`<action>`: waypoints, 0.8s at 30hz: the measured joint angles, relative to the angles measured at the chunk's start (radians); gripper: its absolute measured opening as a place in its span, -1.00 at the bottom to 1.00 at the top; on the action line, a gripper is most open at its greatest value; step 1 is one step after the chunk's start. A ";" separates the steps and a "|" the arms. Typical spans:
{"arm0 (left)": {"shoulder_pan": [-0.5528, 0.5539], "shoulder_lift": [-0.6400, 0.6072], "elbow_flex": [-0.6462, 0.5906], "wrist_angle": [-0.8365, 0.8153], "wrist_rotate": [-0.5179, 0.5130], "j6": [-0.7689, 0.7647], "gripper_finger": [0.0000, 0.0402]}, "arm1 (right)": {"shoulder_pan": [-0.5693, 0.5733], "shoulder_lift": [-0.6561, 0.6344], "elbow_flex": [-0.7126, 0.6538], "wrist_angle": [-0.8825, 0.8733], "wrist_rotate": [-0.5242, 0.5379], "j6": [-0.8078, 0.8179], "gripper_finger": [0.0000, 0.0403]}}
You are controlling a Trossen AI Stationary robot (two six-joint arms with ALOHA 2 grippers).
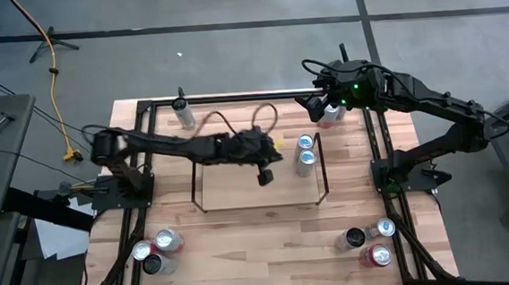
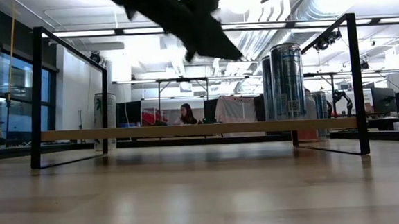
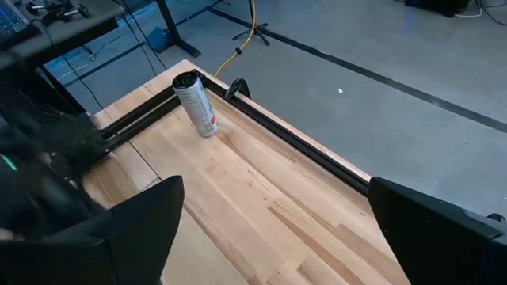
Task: Place canned beverage on shelf
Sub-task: Put the blue soda can aligned with the other blue soda can on the shelf
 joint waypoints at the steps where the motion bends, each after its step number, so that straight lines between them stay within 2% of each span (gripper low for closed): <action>1: 0.005 -0.034 0.000 -0.032 -0.003 0.001 -1.00 | 0.000 0.000 0.000 0.000 0.000 0.000 0.92; 5: 0.025 -0.181 -0.008 -0.107 -0.007 -0.001 -1.00 | 0.000 0.000 0.000 0.000 0.000 0.000 0.92; 9: 0.039 -0.338 -0.050 -0.106 -0.031 -0.010 -1.00 | 0.000 0.000 0.000 -0.001 0.000 0.000 0.92; 20: 0.055 -0.740 -0.344 -0.011 -0.053 -0.167 -1.00 | 0.000 0.000 0.000 -0.034 0.000 0.000 0.92; 24: 0.055 -0.846 -0.388 -0.003 -0.053 -0.210 -1.00 | 0.000 0.000 0.000 -0.060 0.000 -0.002 0.92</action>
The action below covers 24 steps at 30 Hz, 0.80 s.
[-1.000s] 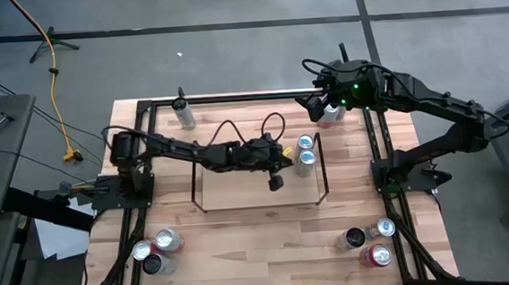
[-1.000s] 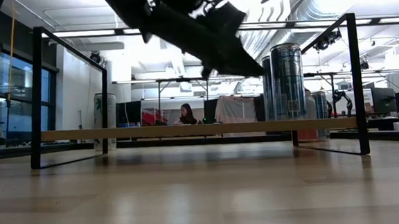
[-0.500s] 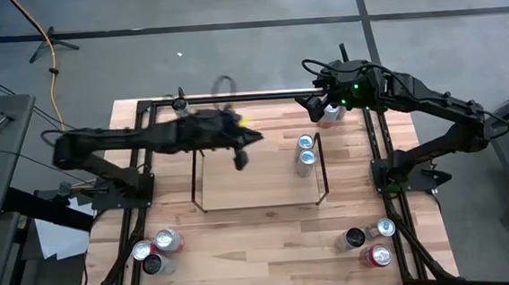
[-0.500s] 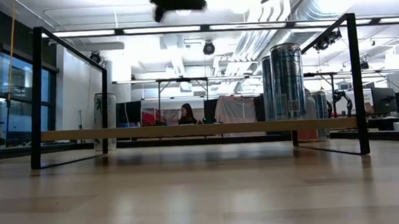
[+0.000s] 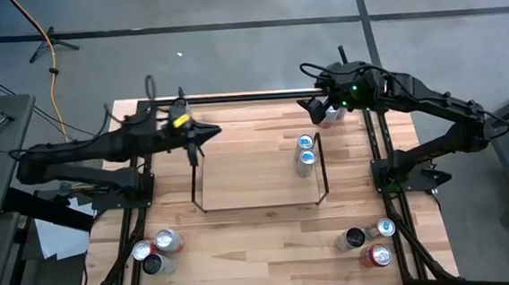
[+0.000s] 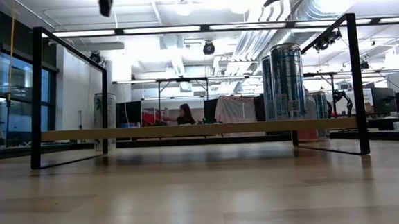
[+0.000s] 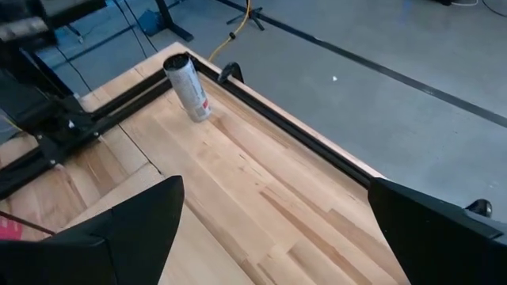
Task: Place canned beverage on shelf
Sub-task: Put the blue soda can aligned with the other blue soda can on the shelf
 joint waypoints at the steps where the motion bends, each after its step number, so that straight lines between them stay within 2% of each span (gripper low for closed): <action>1: 0.000 -0.019 0.000 0.000 0.000 0.000 -1.00 | 0.000 0.000 0.000 -0.005 0.000 -0.004 0.92; 10: 0.000 -0.123 0.000 0.038 -0.057 0.087 -1.00 | 0.000 0.000 0.000 -0.048 -0.013 -0.031 0.92; 24: 0.000 -0.130 0.000 0.026 -0.080 0.092 -1.00 | 0.000 0.000 0.000 -0.065 -0.016 -0.032 0.92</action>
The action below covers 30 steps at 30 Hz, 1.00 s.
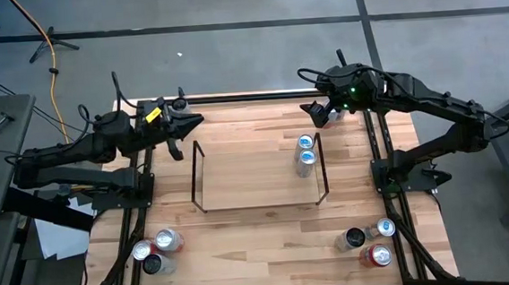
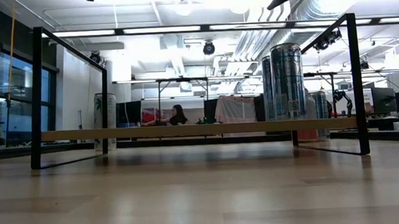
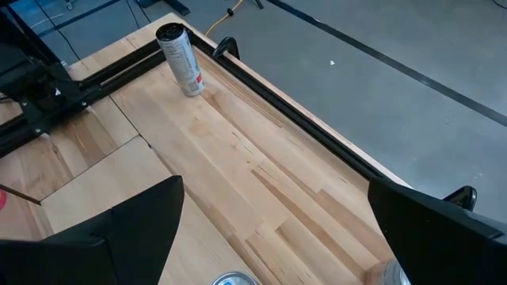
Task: Place canned beverage on shelf
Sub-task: Put the blue soda can aligned with the other blue soda can on the shelf
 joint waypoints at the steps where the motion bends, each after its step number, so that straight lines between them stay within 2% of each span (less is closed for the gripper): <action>1: 0.000 0.000 0.000 0.000 -0.003 0.007 -1.00 | 0.000 0.000 0.000 0.000 0.000 0.000 0.92; 7: 0.000 0.000 0.000 0.000 -0.085 0.013 -0.90 | 0.000 0.000 0.000 0.000 0.000 0.008 0.92; 10: 0.000 0.000 0.000 -0.003 -0.124 0.013 -0.74 | 0.000 0.000 0.000 0.000 -0.012 0.028 0.92; 20: 0.000 -0.001 0.000 -0.003 -0.154 0.020 -0.15 | 0.000 0.000 0.000 0.000 -0.052 0.034 0.92; 25: 0.000 -0.006 0.000 -0.004 -0.198 -0.021 0.14 | 0.000 0.000 0.000 0.000 -0.079 0.034 0.92; 30: 0.000 -0.006 0.000 -0.004 -0.208 -0.024 0.32 | 0.000 0.000 0.000 0.000 -0.079 0.034 0.92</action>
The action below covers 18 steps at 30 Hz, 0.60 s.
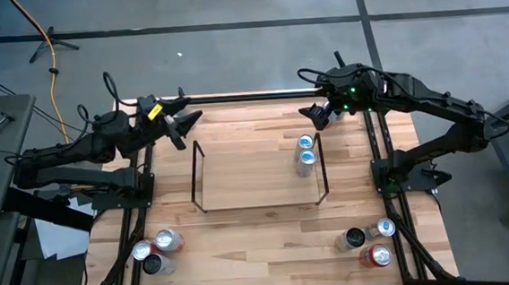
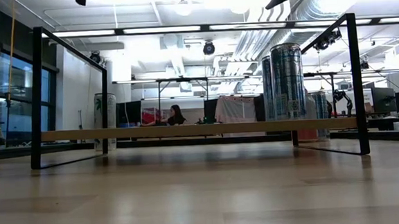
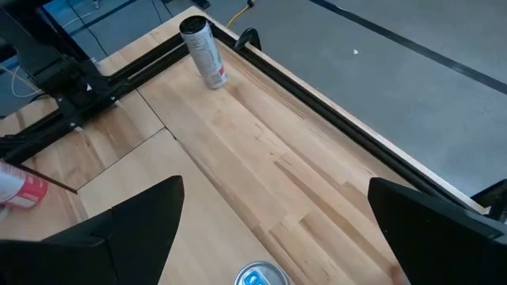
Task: Place canned beverage on shelf
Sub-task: Put the blue soda can aligned with the other blue soda can on the shelf
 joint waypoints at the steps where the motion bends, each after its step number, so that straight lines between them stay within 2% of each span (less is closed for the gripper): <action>1: 0.000 0.000 0.000 0.000 0.000 0.000 0.34 | 0.000 0.000 0.000 0.000 0.000 0.000 0.92; 6: 0.000 0.000 0.000 0.000 0.000 0.001 0.36 | 0.000 0.000 0.000 -0.012 -0.007 0.022 0.92; 14: 0.000 0.000 0.000 0.000 0.000 0.001 0.36 | 0.000 0.000 0.000 -0.116 -0.134 0.142 0.92; 18: 0.000 0.000 0.000 0.000 0.002 0.001 0.36 | 0.000 0.000 0.000 -0.207 -0.266 0.237 0.92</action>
